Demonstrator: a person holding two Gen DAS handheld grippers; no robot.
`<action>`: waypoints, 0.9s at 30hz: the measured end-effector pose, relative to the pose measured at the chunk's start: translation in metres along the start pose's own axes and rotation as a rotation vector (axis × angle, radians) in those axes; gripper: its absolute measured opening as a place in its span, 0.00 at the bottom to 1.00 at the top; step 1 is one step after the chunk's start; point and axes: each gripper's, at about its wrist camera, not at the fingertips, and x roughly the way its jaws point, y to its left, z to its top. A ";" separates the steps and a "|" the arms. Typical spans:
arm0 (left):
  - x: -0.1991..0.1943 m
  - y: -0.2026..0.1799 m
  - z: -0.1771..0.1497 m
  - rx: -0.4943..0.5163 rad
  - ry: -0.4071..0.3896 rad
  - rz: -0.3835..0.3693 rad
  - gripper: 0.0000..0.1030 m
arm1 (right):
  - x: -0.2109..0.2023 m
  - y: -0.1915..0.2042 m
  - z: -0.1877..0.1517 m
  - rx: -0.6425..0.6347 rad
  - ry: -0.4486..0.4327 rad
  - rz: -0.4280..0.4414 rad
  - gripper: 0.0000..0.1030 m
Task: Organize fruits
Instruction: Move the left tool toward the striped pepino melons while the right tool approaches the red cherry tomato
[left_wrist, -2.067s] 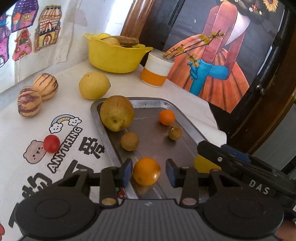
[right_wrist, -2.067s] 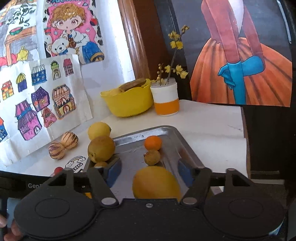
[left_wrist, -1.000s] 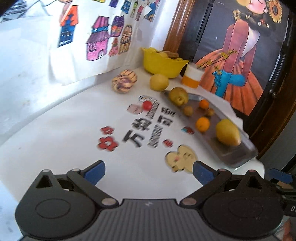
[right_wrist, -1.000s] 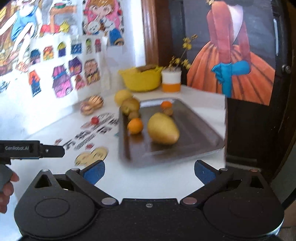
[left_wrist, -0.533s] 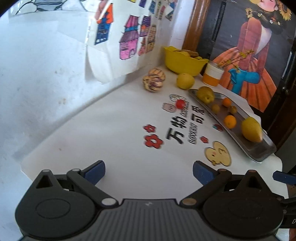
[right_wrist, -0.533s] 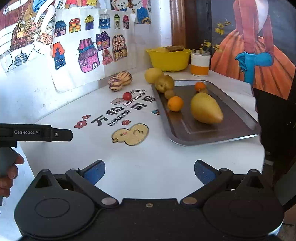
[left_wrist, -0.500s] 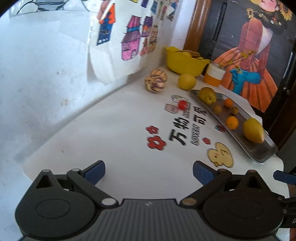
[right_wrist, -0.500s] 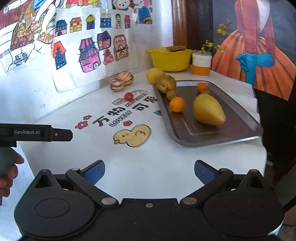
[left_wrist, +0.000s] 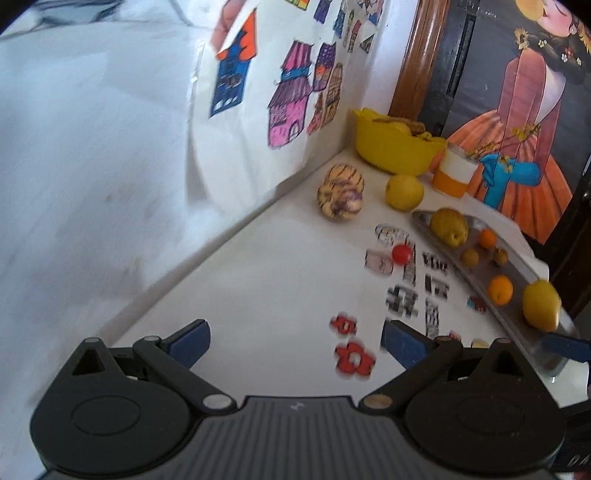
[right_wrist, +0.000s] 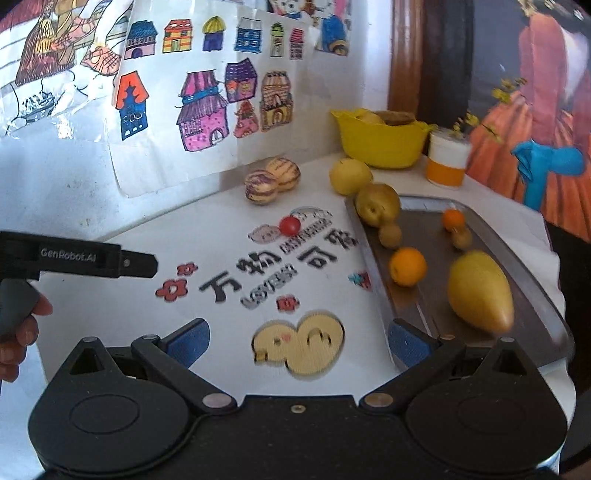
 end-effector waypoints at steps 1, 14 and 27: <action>0.004 -0.002 0.005 0.000 -0.004 -0.007 0.99 | 0.004 0.001 0.003 -0.013 -0.010 0.009 0.99; 0.076 -0.033 0.061 0.038 -0.049 -0.045 0.99 | 0.074 -0.004 0.053 -0.109 -0.072 0.105 0.95; 0.130 -0.046 0.081 0.147 -0.100 -0.033 0.99 | 0.126 -0.014 0.067 -0.063 -0.037 0.152 0.75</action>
